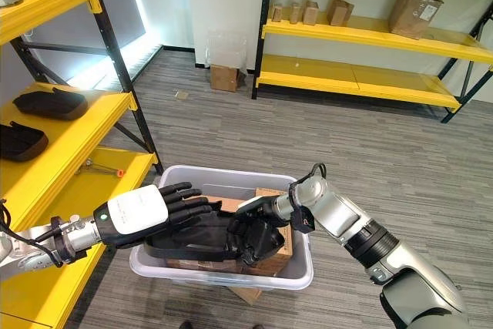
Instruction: Move parts from the plastic box to the shelf.
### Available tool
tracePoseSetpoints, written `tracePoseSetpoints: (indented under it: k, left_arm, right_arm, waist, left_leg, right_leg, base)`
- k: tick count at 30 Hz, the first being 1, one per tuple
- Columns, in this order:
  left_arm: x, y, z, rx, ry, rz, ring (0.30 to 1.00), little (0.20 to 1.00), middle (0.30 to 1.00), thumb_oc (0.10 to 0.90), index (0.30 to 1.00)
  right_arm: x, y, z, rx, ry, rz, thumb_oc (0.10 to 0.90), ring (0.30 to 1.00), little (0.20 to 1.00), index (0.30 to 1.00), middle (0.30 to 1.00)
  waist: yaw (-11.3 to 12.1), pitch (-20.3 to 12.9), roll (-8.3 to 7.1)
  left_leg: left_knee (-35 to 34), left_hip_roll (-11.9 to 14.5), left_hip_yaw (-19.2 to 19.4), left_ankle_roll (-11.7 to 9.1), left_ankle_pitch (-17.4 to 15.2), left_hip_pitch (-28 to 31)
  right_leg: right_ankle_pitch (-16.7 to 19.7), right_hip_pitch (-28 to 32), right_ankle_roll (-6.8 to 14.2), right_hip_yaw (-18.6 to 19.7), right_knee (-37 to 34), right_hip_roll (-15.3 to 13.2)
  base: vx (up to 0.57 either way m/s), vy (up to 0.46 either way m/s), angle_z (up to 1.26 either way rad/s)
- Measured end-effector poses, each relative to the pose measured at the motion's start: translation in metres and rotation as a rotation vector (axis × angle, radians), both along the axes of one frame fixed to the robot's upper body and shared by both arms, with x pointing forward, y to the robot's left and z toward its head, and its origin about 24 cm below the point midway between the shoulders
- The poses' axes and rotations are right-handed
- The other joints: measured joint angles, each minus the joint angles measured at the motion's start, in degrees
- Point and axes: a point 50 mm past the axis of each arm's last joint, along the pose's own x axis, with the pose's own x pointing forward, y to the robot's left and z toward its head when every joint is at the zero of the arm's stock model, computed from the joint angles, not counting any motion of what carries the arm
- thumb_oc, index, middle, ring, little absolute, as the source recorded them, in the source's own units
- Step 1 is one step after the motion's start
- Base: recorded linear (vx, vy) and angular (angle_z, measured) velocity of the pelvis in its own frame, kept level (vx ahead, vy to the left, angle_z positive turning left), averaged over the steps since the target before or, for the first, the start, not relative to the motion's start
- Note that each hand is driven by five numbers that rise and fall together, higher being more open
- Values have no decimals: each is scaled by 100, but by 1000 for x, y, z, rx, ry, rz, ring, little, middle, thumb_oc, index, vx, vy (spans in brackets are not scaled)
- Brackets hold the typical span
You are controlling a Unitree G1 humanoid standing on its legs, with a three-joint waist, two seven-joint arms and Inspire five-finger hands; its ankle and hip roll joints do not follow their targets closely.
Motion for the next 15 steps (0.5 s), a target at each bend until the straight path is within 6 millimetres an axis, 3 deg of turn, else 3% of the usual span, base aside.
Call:
tracePoseSetpoints:
  k: [15]
  left_arm:
    - [4, -27, 24, -143, -38, -140, 1000, 1000, 1000, 900, 1000]
  right_arm:
    - [-7, 10, -12, -20, 41, 38, 400, 300, 300, 300, 300]
  waist:
    - [-21, -4, -6]
  left_leg:
    - [0, -3, 4, 2, 1, 24]
  right_leg:
    - [15, 18, 1, 14, 3, 1]
  base:
    - [0, 0, 0]
